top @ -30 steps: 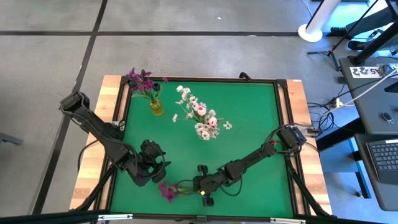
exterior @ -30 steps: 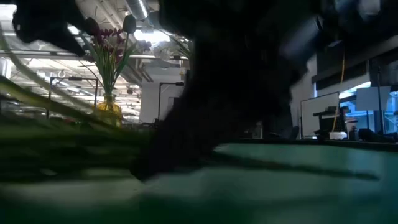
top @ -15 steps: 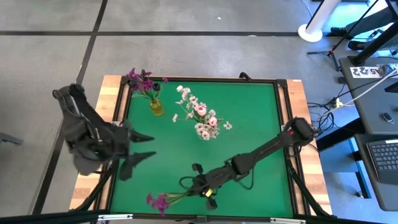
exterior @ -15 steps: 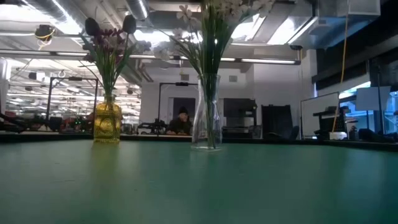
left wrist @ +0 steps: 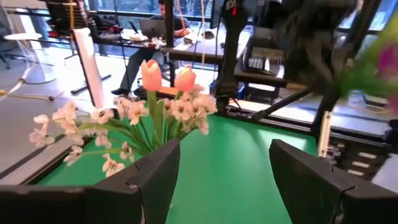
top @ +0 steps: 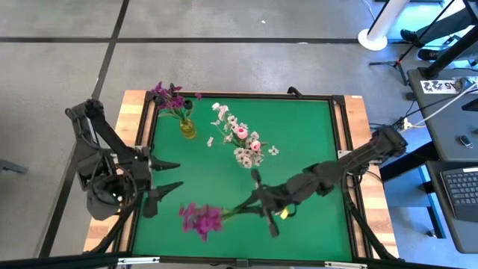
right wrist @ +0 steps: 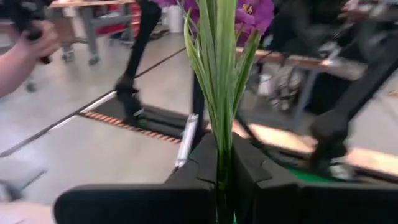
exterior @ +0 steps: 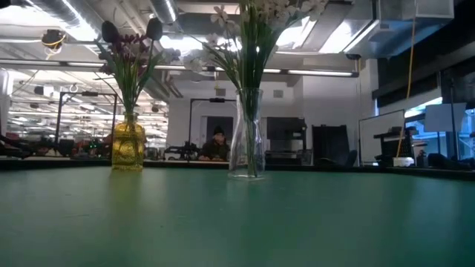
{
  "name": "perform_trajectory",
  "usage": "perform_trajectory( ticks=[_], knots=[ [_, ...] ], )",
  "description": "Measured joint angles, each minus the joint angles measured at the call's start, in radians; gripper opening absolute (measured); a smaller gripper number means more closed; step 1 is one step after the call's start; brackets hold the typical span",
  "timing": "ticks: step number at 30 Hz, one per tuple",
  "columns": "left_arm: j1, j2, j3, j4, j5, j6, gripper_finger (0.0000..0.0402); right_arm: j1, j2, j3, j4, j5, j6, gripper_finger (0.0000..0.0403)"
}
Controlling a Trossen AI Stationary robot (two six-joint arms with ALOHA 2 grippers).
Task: Sort flowers into vase by color
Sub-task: Put the purple flowers into the yellow vase
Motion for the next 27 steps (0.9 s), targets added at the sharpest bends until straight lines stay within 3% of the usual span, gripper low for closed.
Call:
perform_trajectory(
  ticks=[3,7,10,16,23,27],
  knots=[
    [0.004,0.003,-0.053,0.059,-0.024,-0.007,0.0243,-0.001,-0.044,0.000,0.001,0.041,-0.040,0.0014],
    [0.045,0.024,-0.153,0.286,-0.004,0.118,0.0243,-0.024,-0.064,0.000,0.033,0.085,-0.075,0.0018],
    [0.089,0.044,-0.202,0.517,0.080,0.263,0.0243,-0.062,-0.059,0.000,0.051,0.055,-0.077,0.0018],
    [0.190,0.106,-0.222,0.952,0.363,0.571,0.0243,-0.132,-0.051,-0.020,0.101,-0.040,-0.033,0.0016],
    [0.297,0.148,-0.222,1.096,0.426,0.661,0.0243,-0.139,-0.051,-0.035,0.149,-0.081,-0.014,0.0016],
    [0.348,0.182,-0.222,1.234,0.579,0.691,0.0243,-0.138,-0.051,-0.035,0.147,-0.083,-0.014,0.0019]
  ],
)
